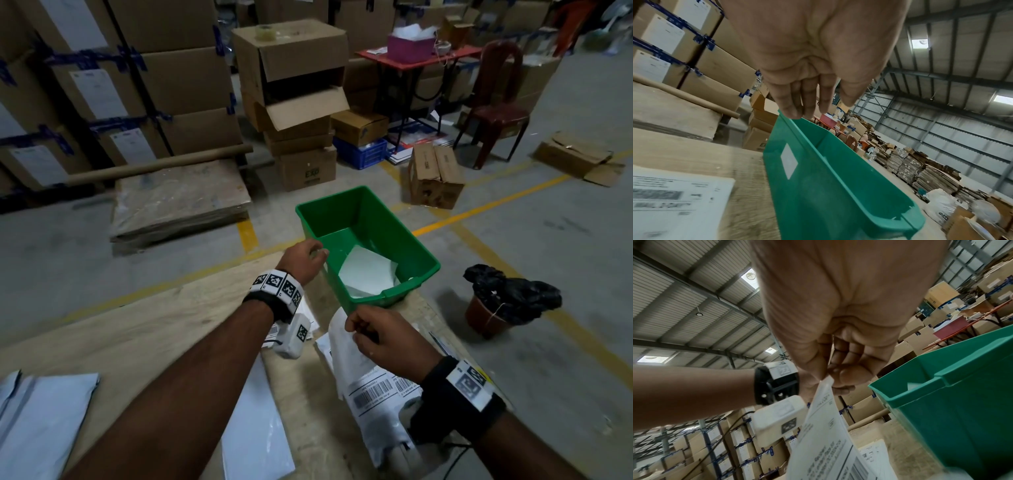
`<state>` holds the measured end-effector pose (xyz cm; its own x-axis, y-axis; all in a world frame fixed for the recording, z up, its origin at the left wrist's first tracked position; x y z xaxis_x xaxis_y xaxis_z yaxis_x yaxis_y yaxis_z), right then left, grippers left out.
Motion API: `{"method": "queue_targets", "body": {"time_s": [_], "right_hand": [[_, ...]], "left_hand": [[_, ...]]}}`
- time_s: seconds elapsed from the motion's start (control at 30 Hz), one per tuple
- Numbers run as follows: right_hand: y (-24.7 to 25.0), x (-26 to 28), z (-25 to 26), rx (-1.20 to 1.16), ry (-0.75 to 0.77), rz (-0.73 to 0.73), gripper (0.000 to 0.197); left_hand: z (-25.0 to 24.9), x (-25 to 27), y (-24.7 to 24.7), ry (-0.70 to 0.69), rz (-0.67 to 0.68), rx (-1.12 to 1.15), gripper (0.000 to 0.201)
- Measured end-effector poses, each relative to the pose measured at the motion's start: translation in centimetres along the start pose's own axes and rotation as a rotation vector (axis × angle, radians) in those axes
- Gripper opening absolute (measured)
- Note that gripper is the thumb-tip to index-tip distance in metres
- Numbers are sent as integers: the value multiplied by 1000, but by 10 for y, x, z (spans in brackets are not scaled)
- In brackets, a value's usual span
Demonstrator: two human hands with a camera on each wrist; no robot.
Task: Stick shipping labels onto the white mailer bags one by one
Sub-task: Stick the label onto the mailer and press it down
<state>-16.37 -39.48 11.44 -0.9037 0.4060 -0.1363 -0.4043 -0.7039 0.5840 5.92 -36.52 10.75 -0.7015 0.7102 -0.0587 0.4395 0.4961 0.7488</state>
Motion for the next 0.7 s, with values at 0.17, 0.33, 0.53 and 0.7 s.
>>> {"method": "queue_targets", "body": {"time_s": [0.17, 0.33, 0.53, 0.7], "right_hand": [[-9, -6, 12, 16, 28, -15, 18], [-16, -15, 32, 18, 56, -120, 14], [-37, -18, 67, -45, 38, -229, 11], [-73, -27, 115, -31, 42, -260, 11]], "left_hand": [[11, 30, 25, -43, -27, -5, 19], [26, 74, 54, -103, -48, 37, 18], [38, 155, 87, -221, 17, 204, 15], [65, 205, 111, -225, 111, 66, 76]]}}
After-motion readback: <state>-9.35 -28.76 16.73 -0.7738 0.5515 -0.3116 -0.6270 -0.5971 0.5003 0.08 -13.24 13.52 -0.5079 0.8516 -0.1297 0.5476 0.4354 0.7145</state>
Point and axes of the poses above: each hand's wrist, its own x-axis away from the middle knuckle, its own y-axis out of the back of the hand, z = x × y, the point moved 3 cm from there along -x, towards the middle knuckle, and after that the axes turned 7 degrees about -z, right-handed, at the moved point
